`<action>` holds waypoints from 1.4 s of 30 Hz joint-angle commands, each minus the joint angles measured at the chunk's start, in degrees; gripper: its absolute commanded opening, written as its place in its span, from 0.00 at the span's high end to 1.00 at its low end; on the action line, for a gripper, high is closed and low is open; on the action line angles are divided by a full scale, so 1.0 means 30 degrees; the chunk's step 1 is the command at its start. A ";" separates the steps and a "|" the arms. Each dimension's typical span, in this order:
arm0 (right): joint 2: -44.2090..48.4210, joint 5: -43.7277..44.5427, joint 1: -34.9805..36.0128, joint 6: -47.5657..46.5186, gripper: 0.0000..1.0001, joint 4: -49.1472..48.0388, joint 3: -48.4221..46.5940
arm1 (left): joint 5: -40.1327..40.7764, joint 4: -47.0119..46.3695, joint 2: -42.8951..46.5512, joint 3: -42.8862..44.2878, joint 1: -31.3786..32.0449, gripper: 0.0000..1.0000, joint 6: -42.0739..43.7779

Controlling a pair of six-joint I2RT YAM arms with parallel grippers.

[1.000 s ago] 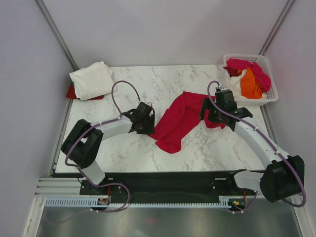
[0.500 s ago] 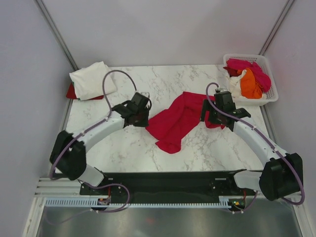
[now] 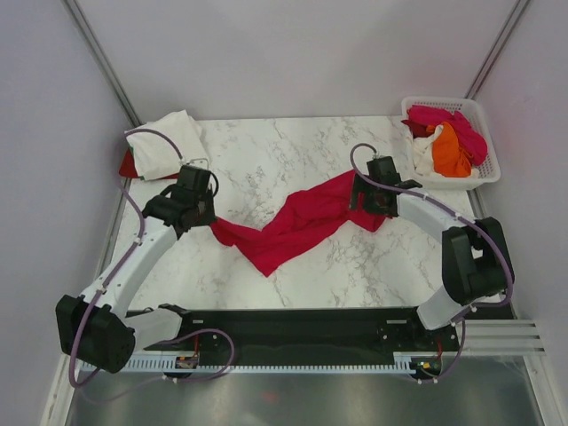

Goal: Fold and stack the t-shirts
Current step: Flatten the tshirt out

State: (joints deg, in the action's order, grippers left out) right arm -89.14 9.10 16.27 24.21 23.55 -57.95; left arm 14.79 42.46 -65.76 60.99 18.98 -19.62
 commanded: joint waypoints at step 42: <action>0.1679 0.1417 -0.2816 0.3737 0.17 -0.0026 0.1943 | -0.0827 -0.0998 0.0826 -0.1991 -0.1054 0.98 0.0708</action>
State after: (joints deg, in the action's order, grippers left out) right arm -83.44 13.93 7.60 35.62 28.32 -52.64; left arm 13.21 41.56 -63.75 55.20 16.19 -19.59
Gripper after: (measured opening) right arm 0.839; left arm 0.033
